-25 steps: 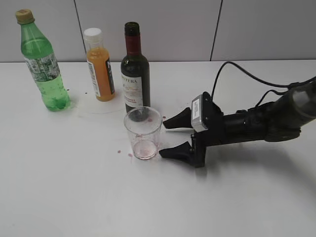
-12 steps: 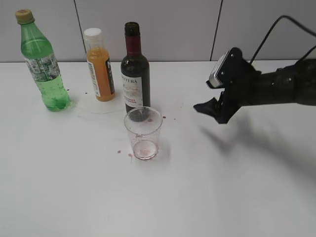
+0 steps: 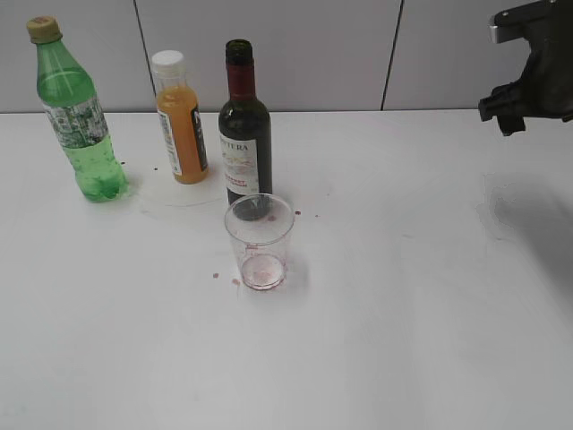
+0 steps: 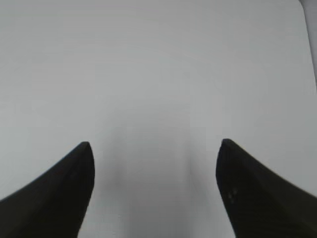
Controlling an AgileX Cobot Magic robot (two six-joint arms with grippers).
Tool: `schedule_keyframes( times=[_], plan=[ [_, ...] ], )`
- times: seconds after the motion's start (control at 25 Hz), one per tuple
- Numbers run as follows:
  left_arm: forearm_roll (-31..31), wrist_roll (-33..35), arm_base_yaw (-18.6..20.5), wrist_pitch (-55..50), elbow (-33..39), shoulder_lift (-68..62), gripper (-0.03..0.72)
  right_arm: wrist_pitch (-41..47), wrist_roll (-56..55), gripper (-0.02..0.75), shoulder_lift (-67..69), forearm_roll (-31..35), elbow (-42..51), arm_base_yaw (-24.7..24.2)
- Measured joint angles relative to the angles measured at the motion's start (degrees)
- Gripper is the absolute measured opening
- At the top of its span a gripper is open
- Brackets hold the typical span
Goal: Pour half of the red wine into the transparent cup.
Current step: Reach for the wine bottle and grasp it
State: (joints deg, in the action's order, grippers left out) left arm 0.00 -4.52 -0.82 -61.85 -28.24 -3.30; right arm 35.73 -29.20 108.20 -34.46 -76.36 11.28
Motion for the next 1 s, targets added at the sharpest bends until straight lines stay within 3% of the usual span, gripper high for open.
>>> schedule_keyframes(
  times=[0.16, 0.32, 0.52, 0.72, 1.0],
  plan=[
    [0.0, 0.0, 0.0, 0.0, 0.0, 0.0, 0.239, 18.2, 17.1, 0.573, -0.2, 21.3, -13.1, -0.6],
    [0.0, 0.0, 0.0, 0.0, 0.0, 0.0, 0.239, 30.3, 21.6, 0.573, -0.3, 26.9, -25.1, -0.8],
    [0.0, 0.0, 0.0, 0.0, 0.0, 0.0, 0.239, 33.0, 24.8, 0.573, -1.9, 33.6, -33.0, -2.2],
    [0.0, 0.0, 0.0, 0.0, 0.0, 0.0, 0.239, 33.2, 26.6, 0.573, -6.8, 33.3, -29.0, -3.3],
    [0.0, 0.0, 0.0, 0.0, 0.0, 0.0, 0.239, 33.4, 27.0, 0.573, -24.8, 31.8, -9.7, -3.4]
  ],
)
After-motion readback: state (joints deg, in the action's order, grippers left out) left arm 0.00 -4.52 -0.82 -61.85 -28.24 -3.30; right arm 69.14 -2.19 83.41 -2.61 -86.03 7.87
